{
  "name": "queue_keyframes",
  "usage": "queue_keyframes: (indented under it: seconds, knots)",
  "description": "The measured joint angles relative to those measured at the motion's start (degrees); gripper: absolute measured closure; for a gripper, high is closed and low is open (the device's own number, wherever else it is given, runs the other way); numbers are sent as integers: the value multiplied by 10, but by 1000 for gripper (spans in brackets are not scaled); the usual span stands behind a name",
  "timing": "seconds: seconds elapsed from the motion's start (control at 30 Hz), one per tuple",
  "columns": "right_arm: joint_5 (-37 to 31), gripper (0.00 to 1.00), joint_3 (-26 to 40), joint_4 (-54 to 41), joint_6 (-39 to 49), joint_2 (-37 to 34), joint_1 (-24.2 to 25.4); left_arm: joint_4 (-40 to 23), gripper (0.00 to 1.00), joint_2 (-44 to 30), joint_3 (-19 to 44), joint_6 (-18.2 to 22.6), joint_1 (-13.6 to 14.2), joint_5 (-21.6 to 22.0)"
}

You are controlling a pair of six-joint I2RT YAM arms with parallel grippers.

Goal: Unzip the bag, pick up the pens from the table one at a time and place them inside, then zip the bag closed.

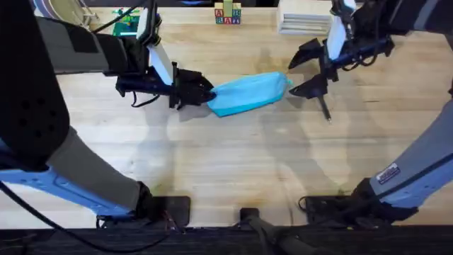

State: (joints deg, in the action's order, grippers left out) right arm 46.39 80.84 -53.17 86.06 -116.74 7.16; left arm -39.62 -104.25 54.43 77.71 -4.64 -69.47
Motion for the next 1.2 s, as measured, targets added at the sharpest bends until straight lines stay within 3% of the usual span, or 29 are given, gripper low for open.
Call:
queue_keyframes:
  seconds: [1.2]
  knots:
    - [0,6,0,5,1,-22,-15,0,959,0,0,0,0,0]
